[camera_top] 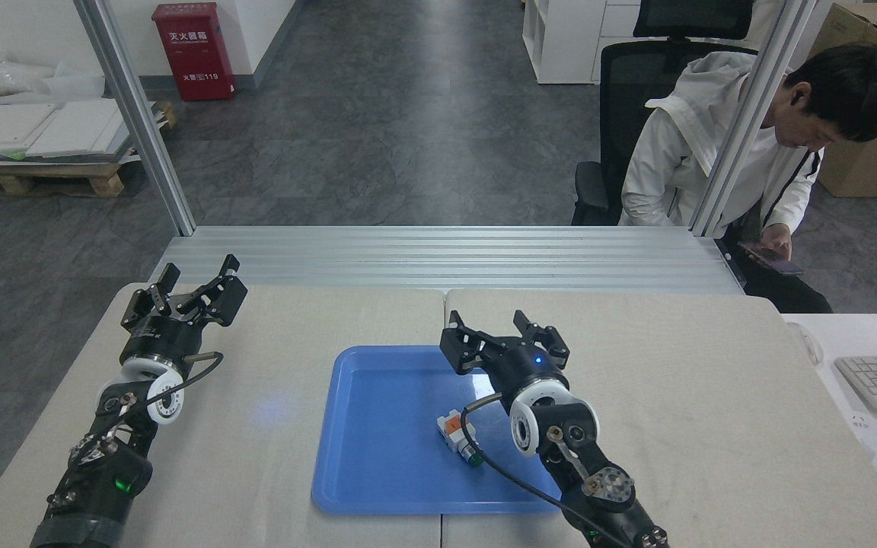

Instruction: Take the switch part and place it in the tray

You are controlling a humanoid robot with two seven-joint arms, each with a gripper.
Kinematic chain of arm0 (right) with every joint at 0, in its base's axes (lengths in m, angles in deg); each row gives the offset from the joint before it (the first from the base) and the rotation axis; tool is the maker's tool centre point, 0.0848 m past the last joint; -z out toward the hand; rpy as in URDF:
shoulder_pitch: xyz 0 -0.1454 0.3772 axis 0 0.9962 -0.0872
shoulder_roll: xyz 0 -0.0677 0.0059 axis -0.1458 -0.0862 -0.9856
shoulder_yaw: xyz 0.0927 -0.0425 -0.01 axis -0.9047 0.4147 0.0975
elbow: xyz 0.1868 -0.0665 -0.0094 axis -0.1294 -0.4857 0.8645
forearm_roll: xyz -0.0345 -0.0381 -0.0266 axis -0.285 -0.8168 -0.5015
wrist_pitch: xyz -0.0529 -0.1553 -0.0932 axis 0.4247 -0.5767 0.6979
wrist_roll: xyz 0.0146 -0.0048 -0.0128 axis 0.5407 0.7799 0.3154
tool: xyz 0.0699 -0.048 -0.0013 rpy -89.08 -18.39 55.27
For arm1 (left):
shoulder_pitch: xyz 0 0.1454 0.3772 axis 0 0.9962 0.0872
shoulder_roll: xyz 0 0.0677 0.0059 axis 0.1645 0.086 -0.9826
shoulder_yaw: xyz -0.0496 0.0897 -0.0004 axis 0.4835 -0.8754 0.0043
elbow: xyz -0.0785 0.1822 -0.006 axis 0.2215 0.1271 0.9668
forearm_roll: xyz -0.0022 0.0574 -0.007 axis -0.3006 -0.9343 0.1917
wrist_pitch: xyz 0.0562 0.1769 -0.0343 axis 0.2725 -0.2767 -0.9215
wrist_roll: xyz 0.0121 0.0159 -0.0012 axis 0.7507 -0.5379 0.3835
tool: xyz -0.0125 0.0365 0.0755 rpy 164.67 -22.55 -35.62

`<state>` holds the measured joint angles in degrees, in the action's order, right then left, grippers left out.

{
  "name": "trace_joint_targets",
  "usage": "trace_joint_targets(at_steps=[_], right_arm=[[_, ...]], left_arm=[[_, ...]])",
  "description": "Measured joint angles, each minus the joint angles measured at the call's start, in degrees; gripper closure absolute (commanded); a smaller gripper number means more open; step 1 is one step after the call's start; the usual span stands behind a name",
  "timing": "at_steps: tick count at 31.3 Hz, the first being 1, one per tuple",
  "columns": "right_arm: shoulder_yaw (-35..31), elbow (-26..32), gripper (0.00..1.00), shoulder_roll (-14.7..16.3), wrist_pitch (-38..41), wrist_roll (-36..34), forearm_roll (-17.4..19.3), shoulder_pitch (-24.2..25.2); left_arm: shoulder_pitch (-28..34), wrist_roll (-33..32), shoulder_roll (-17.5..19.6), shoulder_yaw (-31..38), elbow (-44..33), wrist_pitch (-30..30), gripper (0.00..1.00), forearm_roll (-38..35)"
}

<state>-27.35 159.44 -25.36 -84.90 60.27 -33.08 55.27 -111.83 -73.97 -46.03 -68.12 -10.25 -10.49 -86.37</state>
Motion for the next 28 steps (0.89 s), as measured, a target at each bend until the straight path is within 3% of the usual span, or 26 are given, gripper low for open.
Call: trace_joint_targets(at_steps=[5,9,13,18,28], right_arm=[[-10.46,-1.54,0.01,6.84,19.19,-10.93,0.27,-1.51],[-19.12,-5.44,0.01,10.98,27.48,-14.57,0.50,-2.16],[-25.25,-9.27,0.01,13.59,30.15,-15.60,1.12,-2.16],[-27.74,-11.45,0.01,16.53,30.90,-15.82,3.34,0.11],[-27.80,-11.93,0.01,17.55,30.63,-14.81,4.16,0.95]], left_arm=[[0.00,0.00,0.00,0.00,0.00,0.00,0.00,0.00],[0.00,-0.02,0.00,0.00,0.00,0.00,0.00,0.00],[0.00,-0.03,0.00,0.00,0.00,0.01,0.00,0.00],[0.00,-0.03,0.00,0.00,0.00,0.01,0.00,0.00],[0.00,-0.03,-0.02,0.00,0.00,0.01,0.00,0.00]])
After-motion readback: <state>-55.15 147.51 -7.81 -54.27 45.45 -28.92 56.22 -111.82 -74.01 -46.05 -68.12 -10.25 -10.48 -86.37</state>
